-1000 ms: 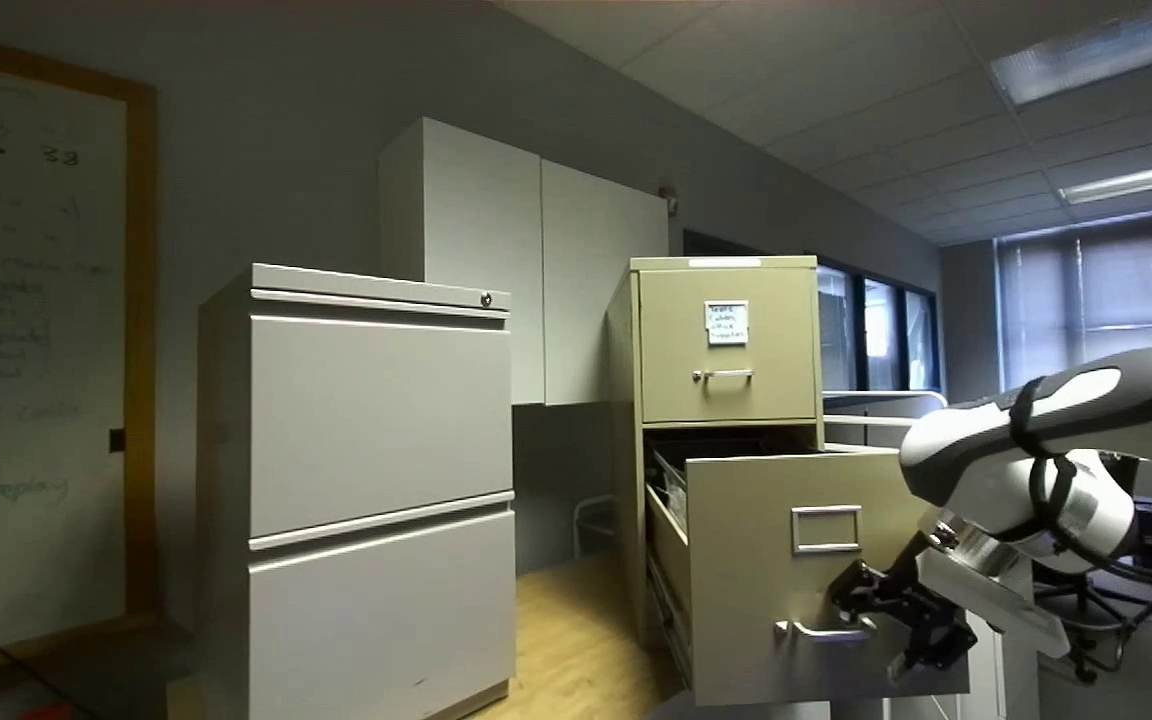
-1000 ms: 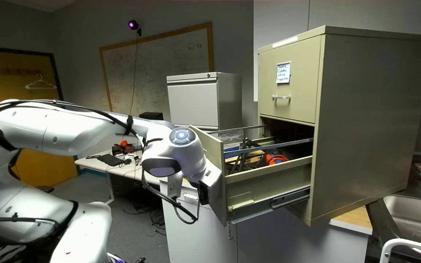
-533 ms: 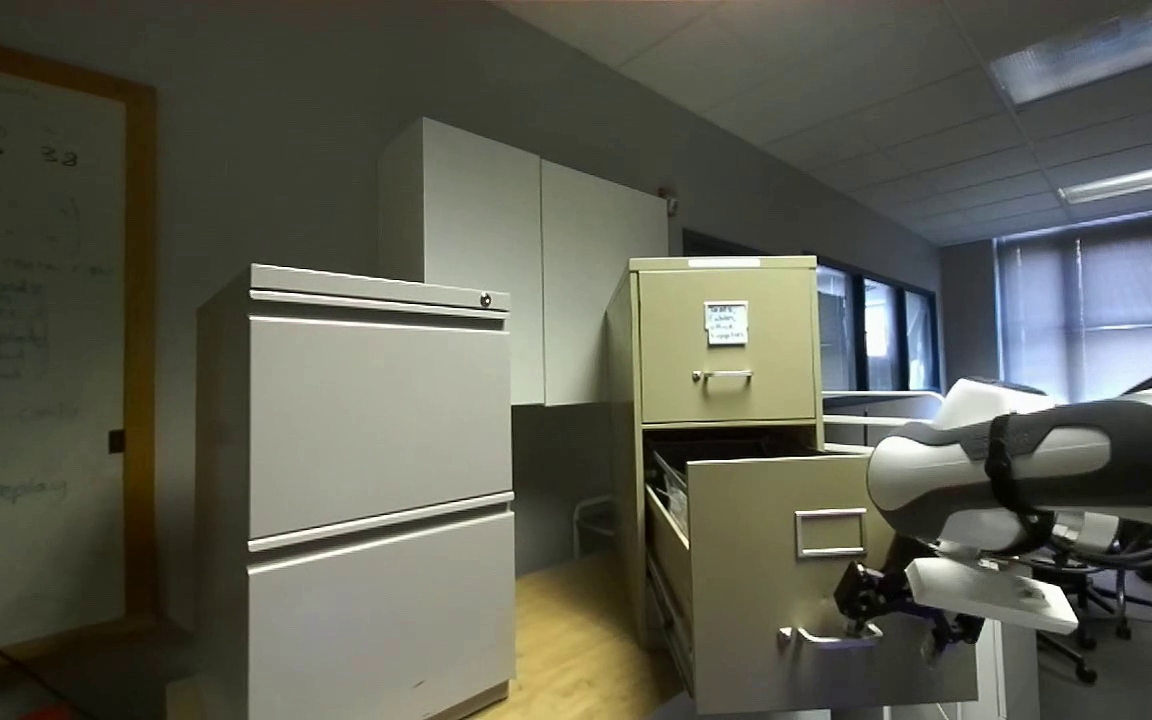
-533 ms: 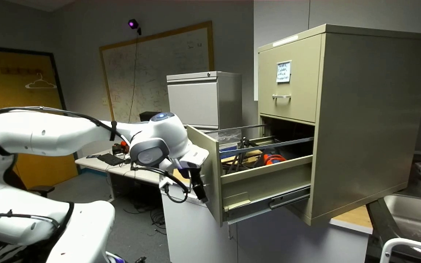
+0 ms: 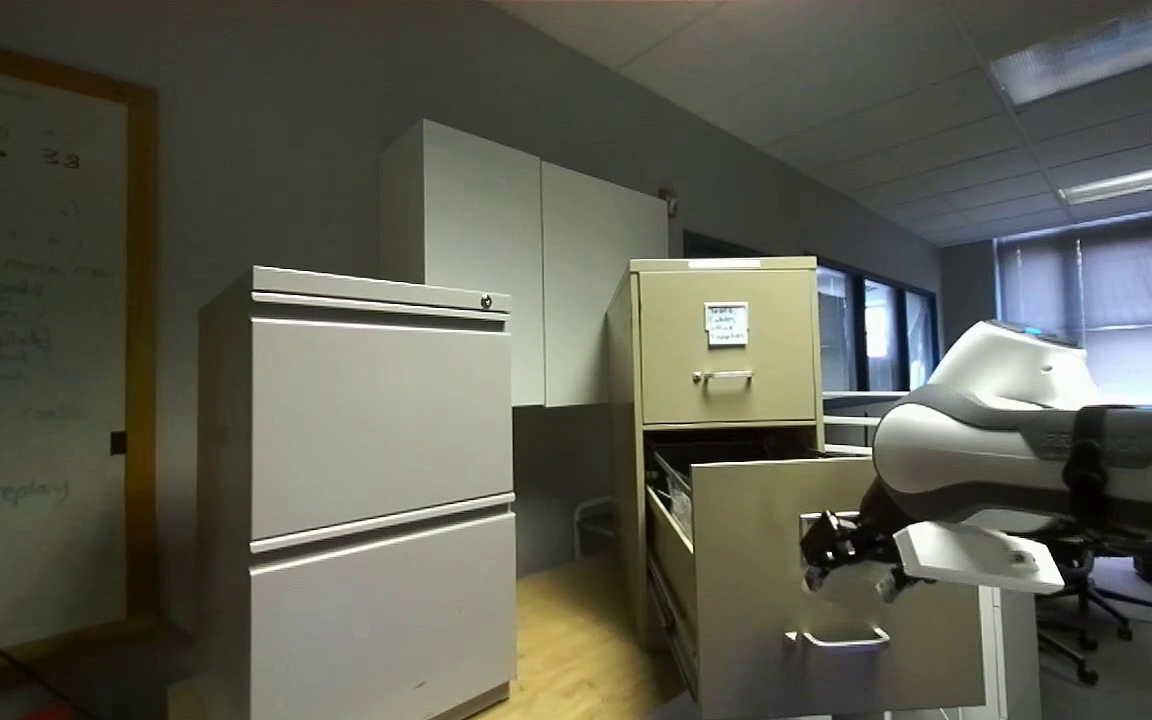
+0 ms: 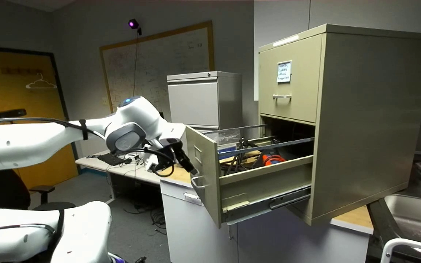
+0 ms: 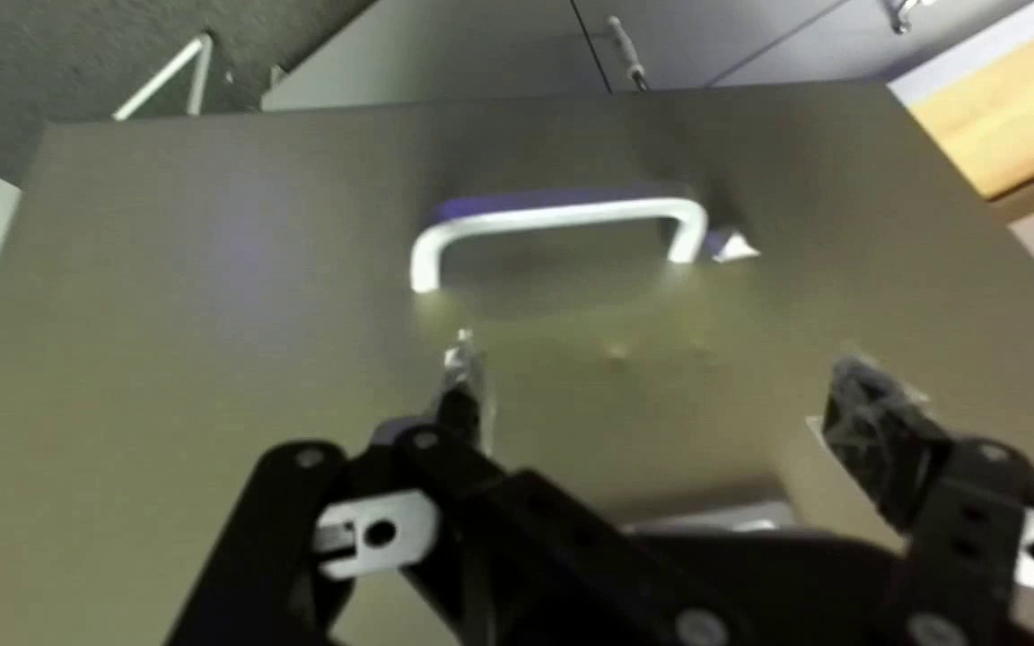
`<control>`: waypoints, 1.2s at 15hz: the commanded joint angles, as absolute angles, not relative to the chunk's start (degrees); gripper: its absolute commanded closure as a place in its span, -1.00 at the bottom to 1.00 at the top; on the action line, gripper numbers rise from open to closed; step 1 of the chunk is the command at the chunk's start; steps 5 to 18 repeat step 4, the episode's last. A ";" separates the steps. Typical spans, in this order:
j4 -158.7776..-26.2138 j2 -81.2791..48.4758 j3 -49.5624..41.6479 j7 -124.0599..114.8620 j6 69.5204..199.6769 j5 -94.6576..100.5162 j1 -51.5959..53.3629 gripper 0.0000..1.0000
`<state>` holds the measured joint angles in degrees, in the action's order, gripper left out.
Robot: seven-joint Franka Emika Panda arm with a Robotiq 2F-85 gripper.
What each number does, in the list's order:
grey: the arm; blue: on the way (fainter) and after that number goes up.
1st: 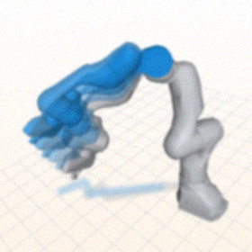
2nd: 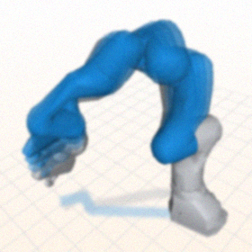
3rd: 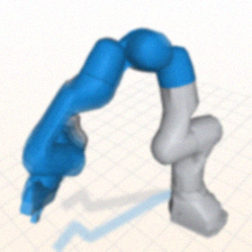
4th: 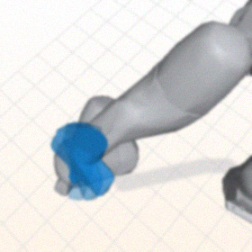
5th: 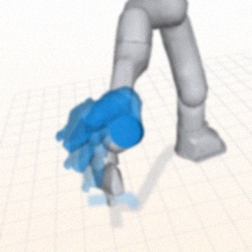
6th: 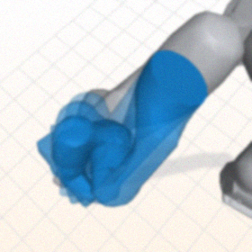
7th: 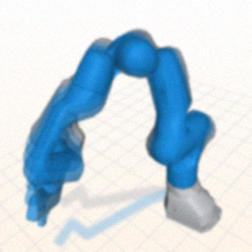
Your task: Open the bottom drawer of the file cabinet on the right
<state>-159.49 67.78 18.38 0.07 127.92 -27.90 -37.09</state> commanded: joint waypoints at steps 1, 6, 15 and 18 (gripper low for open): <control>-159.29 74.00 19.51 0.66 131.55 -32.34 -33.38 -0.99; -158.80 74.29 19.06 -1.53 123.96 -29.05 -32.72 -0.99; -158.80 74.29 19.06 -1.53 123.96 -29.05 -32.72 -0.99; -158.80 74.29 19.06 -1.53 123.96 -29.05 -32.72 -0.99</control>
